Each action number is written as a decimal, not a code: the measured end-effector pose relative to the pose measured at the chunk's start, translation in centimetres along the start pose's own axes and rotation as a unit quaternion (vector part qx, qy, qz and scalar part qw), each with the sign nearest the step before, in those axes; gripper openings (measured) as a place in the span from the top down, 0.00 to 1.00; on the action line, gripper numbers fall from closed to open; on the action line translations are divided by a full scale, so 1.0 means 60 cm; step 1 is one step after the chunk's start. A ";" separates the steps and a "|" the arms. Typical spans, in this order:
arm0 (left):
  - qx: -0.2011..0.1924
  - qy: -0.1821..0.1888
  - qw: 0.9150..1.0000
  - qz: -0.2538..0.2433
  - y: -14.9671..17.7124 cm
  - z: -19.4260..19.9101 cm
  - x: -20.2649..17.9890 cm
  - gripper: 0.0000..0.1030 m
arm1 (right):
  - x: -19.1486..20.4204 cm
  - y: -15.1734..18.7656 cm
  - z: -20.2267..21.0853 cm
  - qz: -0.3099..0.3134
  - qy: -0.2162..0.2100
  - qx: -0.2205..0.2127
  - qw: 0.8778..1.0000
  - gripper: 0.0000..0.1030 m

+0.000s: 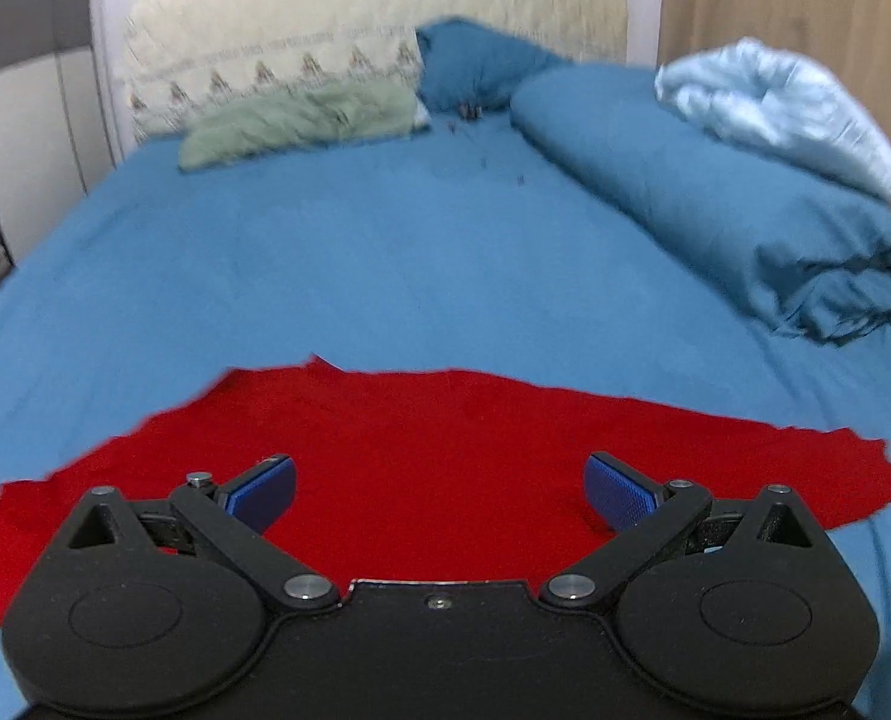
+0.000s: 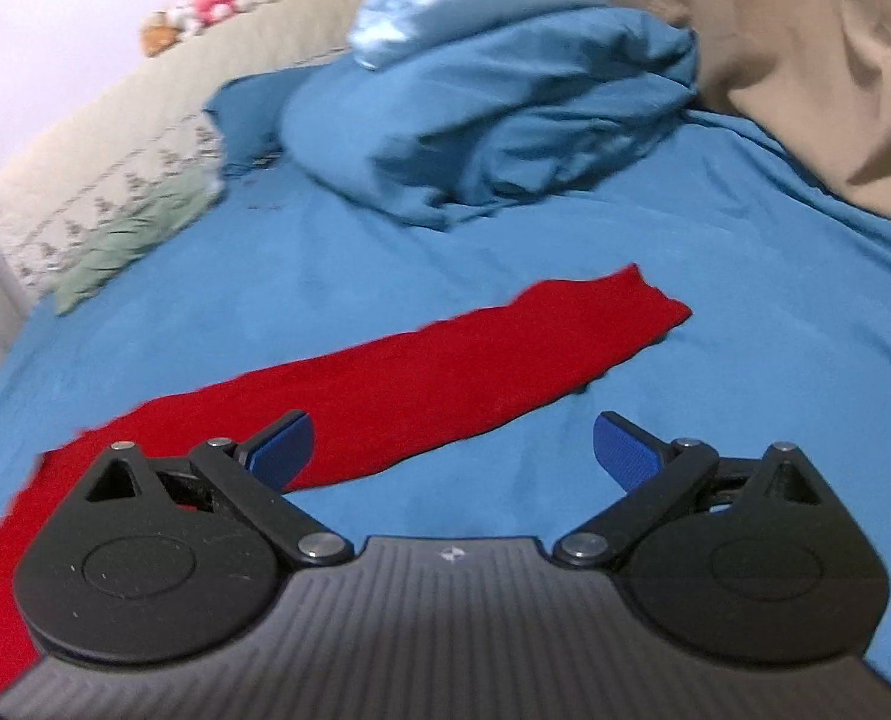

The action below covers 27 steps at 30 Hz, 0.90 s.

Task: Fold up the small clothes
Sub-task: 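Grasp the sweater sleeve cuff with the right gripper and lift it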

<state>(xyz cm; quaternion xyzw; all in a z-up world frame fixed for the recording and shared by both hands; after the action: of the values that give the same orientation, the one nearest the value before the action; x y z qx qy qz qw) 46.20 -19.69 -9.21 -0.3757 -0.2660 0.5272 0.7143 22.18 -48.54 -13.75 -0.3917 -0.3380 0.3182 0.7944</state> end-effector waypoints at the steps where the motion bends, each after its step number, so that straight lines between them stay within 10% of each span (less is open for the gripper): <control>1: 0.006 0.004 1.000 -0.003 0.005 -0.022 -0.005 0.00 | -0.021 0.011 -0.051 -0.014 0.012 0.002 1.000 0.00; 12: 0.099 -0.013 0.995 -0.018 0.082 -0.220 -0.032 0.00 | -0.084 0.024 -0.217 -0.032 0.077 0.023 0.996 0.13; 19: 0.156 -0.011 0.988 0.007 0.102 -0.256 -0.033 0.00 | -0.114 -0.007 -0.244 -0.089 0.133 0.026 0.987 0.74; 27: 0.144 0.009 0.989 0.014 0.050 -0.203 0.022 0.00 | 0.036 -0.110 -0.174 -0.067 0.018 -0.028 0.997 0.80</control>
<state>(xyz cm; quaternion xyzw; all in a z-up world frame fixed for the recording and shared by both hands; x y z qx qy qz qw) 54.40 -21.05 -18.68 -0.2772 -0.1752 0.5664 0.7561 33.22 -54.39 -12.47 -0.3958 -0.3580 0.2480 0.8085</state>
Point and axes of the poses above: each gripper's, at about its wrist camera, not at the fingertips, and z roughly against the way its jaws point, x to its left, y to its underside, the point moved 6 cm from there along -z, roughly the way its jaws point, and after that the axes turned 8 degrees about -x, right-handed, at the moved point
